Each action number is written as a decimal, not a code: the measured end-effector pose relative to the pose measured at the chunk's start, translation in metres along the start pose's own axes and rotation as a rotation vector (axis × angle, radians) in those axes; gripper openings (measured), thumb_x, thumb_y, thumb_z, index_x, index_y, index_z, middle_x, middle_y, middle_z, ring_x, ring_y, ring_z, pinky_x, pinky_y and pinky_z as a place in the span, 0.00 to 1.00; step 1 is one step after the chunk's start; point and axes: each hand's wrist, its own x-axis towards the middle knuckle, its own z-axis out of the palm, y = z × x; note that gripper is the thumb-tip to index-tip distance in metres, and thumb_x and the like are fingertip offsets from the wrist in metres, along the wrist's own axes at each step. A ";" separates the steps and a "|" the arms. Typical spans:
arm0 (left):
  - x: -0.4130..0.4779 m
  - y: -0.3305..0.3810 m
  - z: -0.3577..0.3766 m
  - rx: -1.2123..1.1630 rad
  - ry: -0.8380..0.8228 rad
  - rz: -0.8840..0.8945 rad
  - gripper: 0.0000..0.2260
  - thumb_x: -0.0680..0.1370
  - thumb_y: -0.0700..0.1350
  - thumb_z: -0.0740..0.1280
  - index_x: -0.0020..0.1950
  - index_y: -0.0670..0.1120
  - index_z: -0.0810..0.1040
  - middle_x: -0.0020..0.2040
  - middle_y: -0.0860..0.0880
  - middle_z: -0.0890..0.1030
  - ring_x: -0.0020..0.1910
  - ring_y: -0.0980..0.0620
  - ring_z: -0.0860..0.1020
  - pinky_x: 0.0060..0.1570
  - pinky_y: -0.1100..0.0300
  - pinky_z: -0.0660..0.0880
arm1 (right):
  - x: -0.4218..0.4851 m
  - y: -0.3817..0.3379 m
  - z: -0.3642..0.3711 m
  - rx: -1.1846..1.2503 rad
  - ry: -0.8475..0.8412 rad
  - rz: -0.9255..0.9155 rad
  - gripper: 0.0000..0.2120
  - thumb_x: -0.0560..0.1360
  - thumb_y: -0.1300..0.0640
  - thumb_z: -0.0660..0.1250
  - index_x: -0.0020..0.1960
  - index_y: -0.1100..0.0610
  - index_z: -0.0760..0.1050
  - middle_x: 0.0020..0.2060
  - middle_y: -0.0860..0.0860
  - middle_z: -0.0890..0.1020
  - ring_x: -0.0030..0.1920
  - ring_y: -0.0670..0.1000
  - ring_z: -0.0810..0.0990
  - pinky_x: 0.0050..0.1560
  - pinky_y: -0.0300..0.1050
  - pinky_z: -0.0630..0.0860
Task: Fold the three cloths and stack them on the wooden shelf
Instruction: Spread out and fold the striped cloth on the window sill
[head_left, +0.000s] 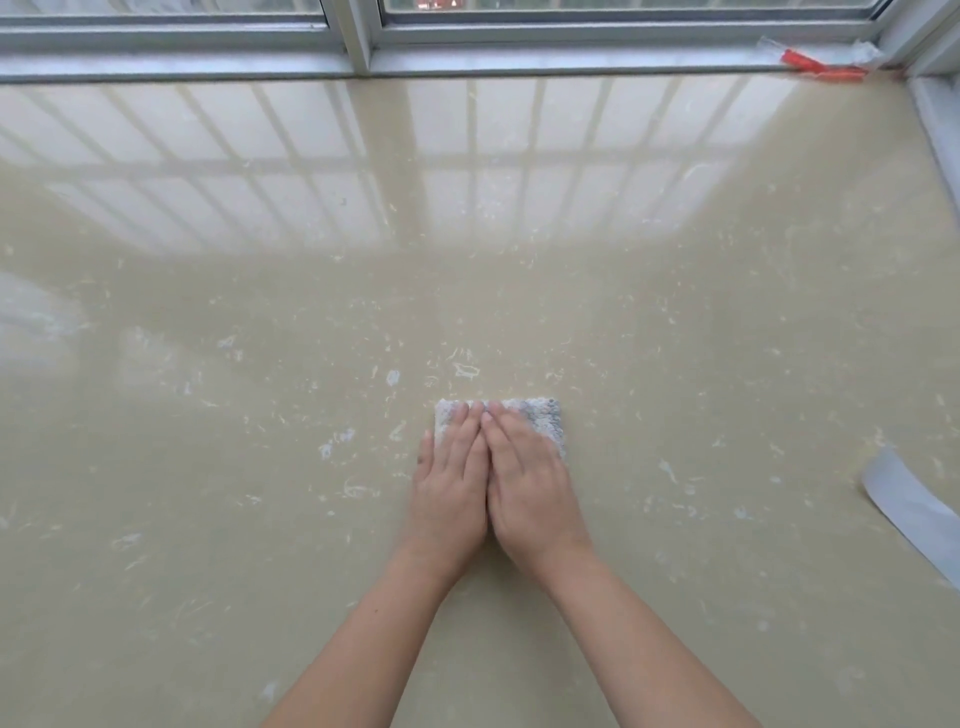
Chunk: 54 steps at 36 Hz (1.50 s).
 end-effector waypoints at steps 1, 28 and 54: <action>-0.001 -0.004 0.004 0.013 -0.048 -0.004 0.22 0.75 0.43 0.54 0.70 0.42 0.63 0.68 0.44 0.73 0.69 0.50 0.62 0.71 0.51 0.57 | -0.001 0.001 0.005 -0.017 -0.053 0.032 0.21 0.77 0.56 0.52 0.69 0.58 0.63 0.67 0.54 0.73 0.69 0.50 0.66 0.66 0.47 0.59; 0.003 -0.007 0.003 -0.014 0.015 -0.065 0.24 0.77 0.44 0.52 0.73 0.43 0.57 0.76 0.49 0.55 0.76 0.58 0.44 0.70 0.46 0.47 | 0.011 -0.012 -0.010 0.146 -0.022 0.188 0.26 0.77 0.54 0.48 0.72 0.62 0.62 0.71 0.56 0.66 0.72 0.53 0.58 0.71 0.50 0.49; 0.003 -0.005 -0.018 -0.191 0.047 -0.203 0.23 0.72 0.40 0.51 0.68 0.43 0.64 0.74 0.41 0.61 0.73 0.45 0.57 0.66 0.39 0.51 | 0.004 0.019 -0.019 0.097 0.004 0.377 0.30 0.75 0.49 0.42 0.74 0.59 0.57 0.74 0.53 0.58 0.75 0.48 0.50 0.71 0.51 0.38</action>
